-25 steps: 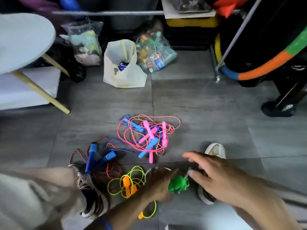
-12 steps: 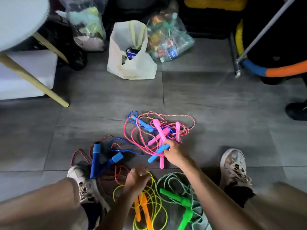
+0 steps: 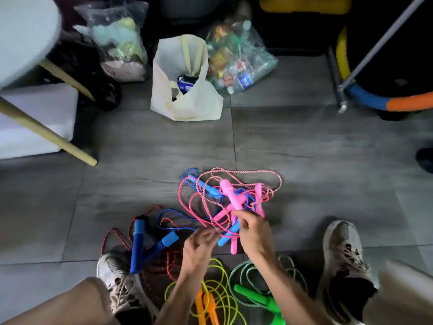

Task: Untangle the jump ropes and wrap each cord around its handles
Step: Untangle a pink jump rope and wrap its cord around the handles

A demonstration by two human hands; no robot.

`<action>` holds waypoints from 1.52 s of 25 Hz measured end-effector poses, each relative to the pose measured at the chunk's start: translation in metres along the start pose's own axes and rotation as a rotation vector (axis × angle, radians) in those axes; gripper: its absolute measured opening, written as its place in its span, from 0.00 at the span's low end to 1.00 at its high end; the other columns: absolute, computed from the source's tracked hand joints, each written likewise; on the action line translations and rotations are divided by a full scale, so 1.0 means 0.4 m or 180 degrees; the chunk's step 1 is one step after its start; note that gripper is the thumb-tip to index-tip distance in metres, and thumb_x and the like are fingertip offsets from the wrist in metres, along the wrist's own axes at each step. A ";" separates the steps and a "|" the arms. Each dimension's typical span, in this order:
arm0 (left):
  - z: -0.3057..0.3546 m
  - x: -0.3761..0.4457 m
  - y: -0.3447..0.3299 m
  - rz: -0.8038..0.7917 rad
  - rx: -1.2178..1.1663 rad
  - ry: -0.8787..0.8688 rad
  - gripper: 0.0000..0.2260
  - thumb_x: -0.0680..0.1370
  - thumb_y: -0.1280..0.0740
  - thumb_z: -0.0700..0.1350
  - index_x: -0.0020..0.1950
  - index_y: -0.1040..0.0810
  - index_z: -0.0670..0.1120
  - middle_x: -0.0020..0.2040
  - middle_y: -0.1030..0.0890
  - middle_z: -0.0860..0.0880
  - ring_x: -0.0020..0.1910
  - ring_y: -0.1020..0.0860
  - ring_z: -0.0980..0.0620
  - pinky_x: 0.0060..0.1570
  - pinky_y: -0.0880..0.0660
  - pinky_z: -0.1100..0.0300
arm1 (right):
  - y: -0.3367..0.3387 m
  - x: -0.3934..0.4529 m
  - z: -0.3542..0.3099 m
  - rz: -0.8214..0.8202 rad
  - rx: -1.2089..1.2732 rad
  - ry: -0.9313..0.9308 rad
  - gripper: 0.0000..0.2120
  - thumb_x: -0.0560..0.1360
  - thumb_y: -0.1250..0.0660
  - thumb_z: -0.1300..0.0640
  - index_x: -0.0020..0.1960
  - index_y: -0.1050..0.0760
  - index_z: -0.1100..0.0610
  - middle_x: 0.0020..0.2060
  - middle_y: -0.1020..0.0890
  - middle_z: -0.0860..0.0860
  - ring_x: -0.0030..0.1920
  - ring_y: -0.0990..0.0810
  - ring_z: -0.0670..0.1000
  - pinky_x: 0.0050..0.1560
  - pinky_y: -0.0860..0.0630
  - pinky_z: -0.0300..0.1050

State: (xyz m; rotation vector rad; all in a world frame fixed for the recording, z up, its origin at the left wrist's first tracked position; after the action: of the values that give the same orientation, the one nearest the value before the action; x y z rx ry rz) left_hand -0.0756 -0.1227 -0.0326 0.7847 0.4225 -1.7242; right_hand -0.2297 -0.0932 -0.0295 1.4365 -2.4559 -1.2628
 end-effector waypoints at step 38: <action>0.657 -0.606 0.027 -0.1029 0.0022 -0.2796 0.17 0.77 0.36 0.32 0.44 0.14 0.53 0.30 0.21 0.49 0.25 0.28 0.59 0.26 0.33 0.68 | 0.575 -0.368 -0.447 -0.2978 0.0153 0.1626 0.19 0.74 0.32 0.65 0.63 0.25 0.51 0.53 0.18 0.48 0.43 0.22 0.64 0.44 0.26 0.49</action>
State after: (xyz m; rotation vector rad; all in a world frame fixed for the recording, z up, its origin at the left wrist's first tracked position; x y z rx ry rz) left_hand -0.1066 -0.1223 0.3238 -0.0950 -0.0721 -2.1713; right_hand -0.2391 -0.0401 0.2923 2.6426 -1.4933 -0.7019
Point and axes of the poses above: each hand's wrist, its own x-axis towards the middle knuckle, its own y-axis out of the back of the hand, z = x × y, the point moved 3 cm from there along x, towards the middle knuckle
